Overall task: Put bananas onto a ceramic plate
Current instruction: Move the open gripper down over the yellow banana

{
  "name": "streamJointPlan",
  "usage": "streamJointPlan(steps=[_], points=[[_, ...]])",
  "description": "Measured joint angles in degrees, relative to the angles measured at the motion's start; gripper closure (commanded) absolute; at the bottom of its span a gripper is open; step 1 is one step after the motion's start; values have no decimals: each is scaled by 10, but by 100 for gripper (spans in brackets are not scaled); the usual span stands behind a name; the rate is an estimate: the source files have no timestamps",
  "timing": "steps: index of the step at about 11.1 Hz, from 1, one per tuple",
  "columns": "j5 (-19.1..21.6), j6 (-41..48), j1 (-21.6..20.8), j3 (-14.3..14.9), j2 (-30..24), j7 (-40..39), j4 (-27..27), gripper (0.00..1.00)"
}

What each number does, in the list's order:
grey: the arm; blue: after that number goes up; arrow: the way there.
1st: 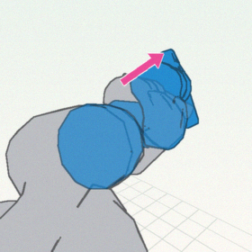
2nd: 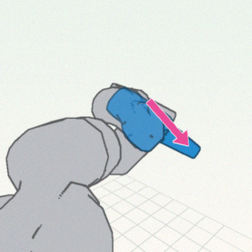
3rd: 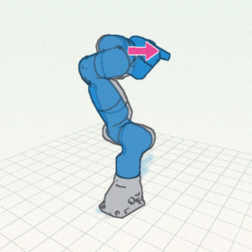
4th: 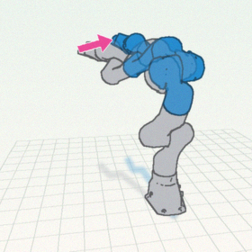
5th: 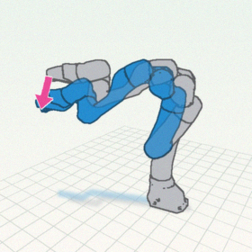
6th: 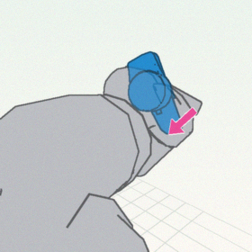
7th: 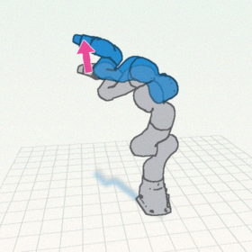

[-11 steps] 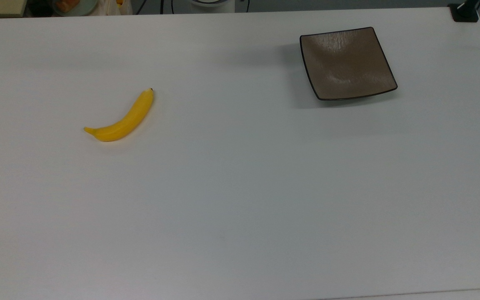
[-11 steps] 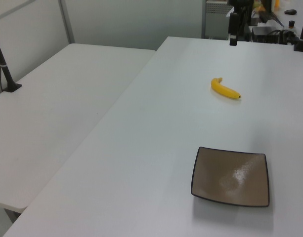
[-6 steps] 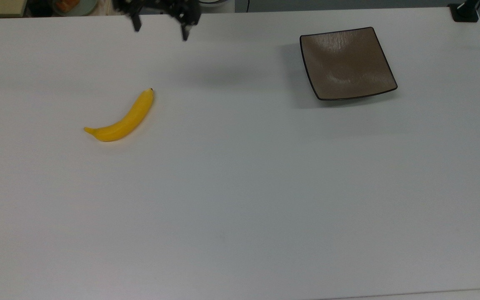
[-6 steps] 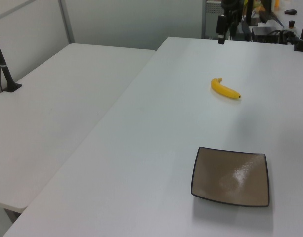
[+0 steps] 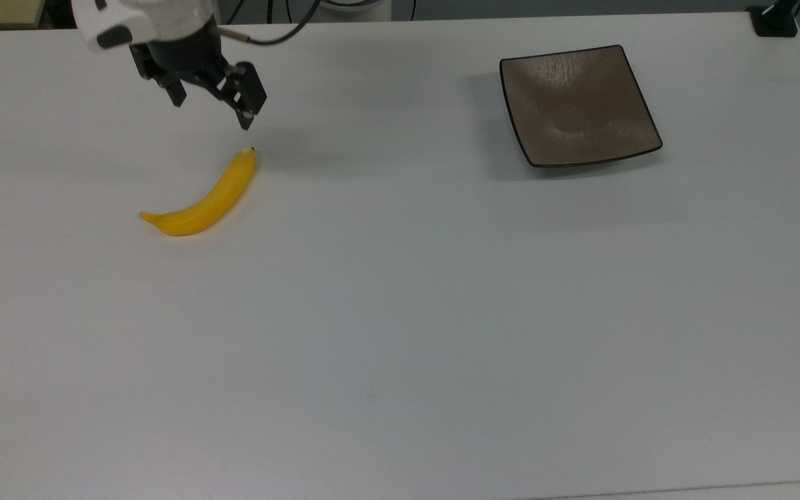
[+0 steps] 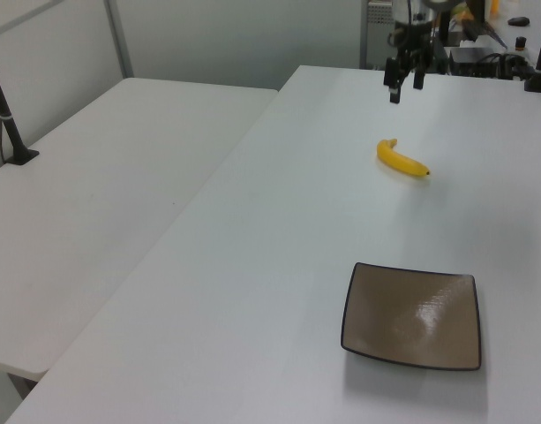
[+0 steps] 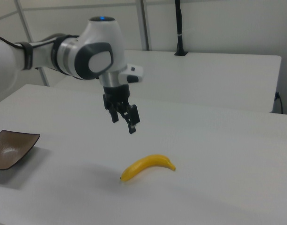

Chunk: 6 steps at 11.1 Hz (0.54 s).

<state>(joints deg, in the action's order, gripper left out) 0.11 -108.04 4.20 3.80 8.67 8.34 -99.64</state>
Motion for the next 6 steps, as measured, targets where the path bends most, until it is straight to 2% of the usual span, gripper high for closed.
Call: streamJointPlan(steps=[6], points=[[0,-74,3,0,111,1,-2,0]])
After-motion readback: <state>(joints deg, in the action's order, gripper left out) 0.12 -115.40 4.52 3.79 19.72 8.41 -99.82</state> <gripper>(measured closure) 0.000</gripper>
